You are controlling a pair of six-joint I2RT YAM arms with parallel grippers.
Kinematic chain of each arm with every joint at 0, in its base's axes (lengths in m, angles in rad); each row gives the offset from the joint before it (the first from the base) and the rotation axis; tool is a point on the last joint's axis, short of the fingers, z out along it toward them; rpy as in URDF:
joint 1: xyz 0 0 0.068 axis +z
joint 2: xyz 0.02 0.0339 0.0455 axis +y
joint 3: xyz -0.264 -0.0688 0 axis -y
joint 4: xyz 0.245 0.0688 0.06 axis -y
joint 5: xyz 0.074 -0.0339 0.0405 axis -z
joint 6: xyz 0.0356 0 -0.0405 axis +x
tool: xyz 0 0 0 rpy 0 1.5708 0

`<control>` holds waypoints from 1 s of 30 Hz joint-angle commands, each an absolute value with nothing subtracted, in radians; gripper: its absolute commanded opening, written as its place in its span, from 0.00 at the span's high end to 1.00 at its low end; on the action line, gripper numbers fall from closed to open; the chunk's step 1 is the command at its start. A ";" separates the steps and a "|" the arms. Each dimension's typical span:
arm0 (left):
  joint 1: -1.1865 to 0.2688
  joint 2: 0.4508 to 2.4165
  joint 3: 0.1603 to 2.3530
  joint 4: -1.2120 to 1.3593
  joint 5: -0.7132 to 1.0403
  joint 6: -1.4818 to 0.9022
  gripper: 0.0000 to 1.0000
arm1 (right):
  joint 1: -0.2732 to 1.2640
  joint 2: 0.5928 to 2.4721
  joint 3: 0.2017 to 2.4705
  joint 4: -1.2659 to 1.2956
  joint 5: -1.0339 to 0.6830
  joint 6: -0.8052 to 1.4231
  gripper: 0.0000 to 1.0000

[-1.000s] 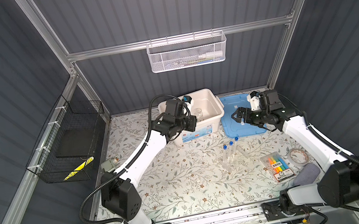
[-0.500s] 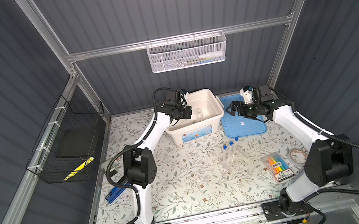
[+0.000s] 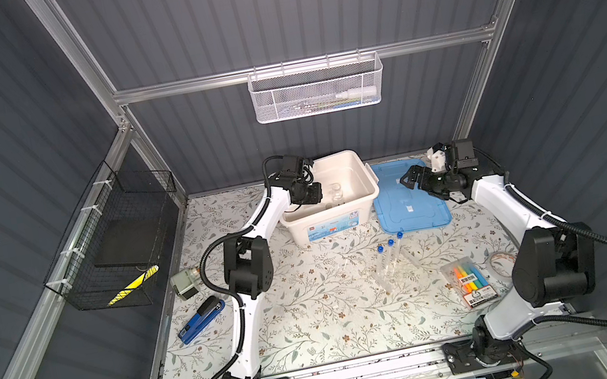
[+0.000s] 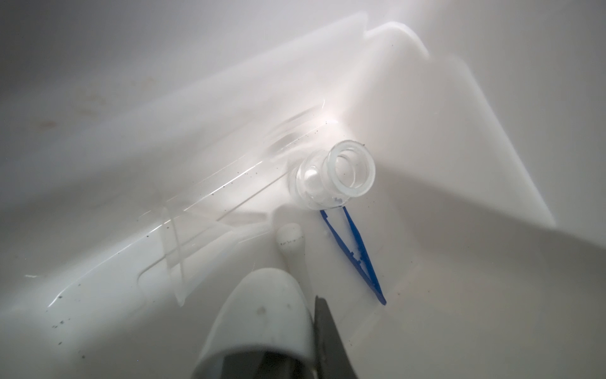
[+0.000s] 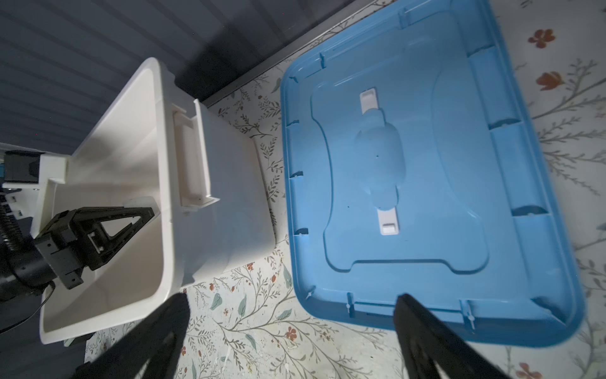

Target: Organize the chemistry lab equipment

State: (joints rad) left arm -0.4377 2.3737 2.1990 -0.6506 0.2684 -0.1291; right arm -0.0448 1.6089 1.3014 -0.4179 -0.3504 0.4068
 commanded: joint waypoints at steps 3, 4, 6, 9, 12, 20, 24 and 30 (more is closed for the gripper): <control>-0.435 2.435 2.264 -0.662 0.322 -0.149 0.87 | -0.110 1.646 1.287 -0.449 -0.288 0.381 0.01; -0.436 2.445 2.272 -0.661 0.357 -0.151 0.86 | -0.124 1.653 1.289 -0.454 -0.287 0.374 0.01; -0.436 2.464 2.284 -0.663 0.375 -0.156 0.86 | -0.147 1.666 1.291 -0.462 -0.284 0.366 0.01; -0.436 2.485 2.286 -0.658 0.396 -0.167 0.85 | -0.179 1.687 1.292 -0.470 -0.275 0.350 0.01; -0.435 2.498 2.286 -0.662 0.415 -0.174 0.85 | -0.204 1.717 1.299 -0.485 -0.242 0.325 0.01; -0.436 2.512 2.269 -0.660 0.429 -0.193 0.82 | -0.239 1.816 1.359 -0.527 -0.219 0.276 0.01; -0.435 2.517 2.266 -0.646 0.439 -0.217 0.81 | -0.253 1.840 1.367 -0.523 -0.218 0.275 0.01; -0.436 2.492 2.232 -0.599 0.438 -0.252 0.61 | -0.271 1.883 1.398 -0.537 -0.230 0.245 0.02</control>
State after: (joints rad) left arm -0.4377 2.4981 2.2463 -0.6266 0.4179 -0.2264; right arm -0.2619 1.8595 1.3628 -0.5060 -0.2310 0.2756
